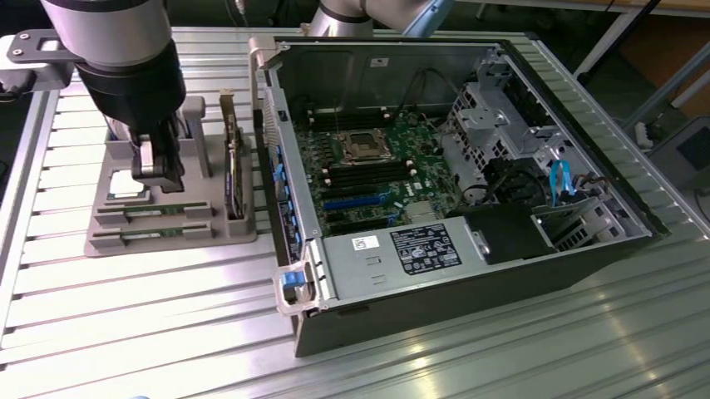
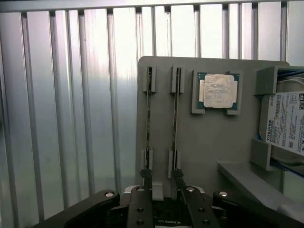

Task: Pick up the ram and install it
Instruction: 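Pick up the ram and move it above insertion slot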

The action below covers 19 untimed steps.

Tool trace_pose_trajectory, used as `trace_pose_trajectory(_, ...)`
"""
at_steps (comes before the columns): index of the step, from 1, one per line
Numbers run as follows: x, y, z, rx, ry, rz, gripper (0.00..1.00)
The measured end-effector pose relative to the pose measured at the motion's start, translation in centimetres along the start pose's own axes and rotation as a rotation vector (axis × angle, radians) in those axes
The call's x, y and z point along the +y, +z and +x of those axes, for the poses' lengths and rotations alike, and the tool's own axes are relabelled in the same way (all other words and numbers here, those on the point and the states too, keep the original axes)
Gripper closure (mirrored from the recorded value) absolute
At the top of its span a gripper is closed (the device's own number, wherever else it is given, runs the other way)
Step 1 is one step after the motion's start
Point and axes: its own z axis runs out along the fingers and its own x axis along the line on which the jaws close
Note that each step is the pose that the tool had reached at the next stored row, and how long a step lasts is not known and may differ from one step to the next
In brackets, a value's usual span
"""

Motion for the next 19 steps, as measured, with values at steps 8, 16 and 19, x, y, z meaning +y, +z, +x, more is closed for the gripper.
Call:
trace_pose_trajectory(8, 0.43, 0.32, 0.0, 0.0000, 0.000, 0.0001, 0.71)
trace_pose_trajectory(16, 1.09, 0.66, 0.0, 0.0000, 0.000, 0.0000, 0.71)
trace_pose_trajectory(19, 1.56, 1.00, 0.1, -0.0001, 0.000, 0.0001, 0.71)
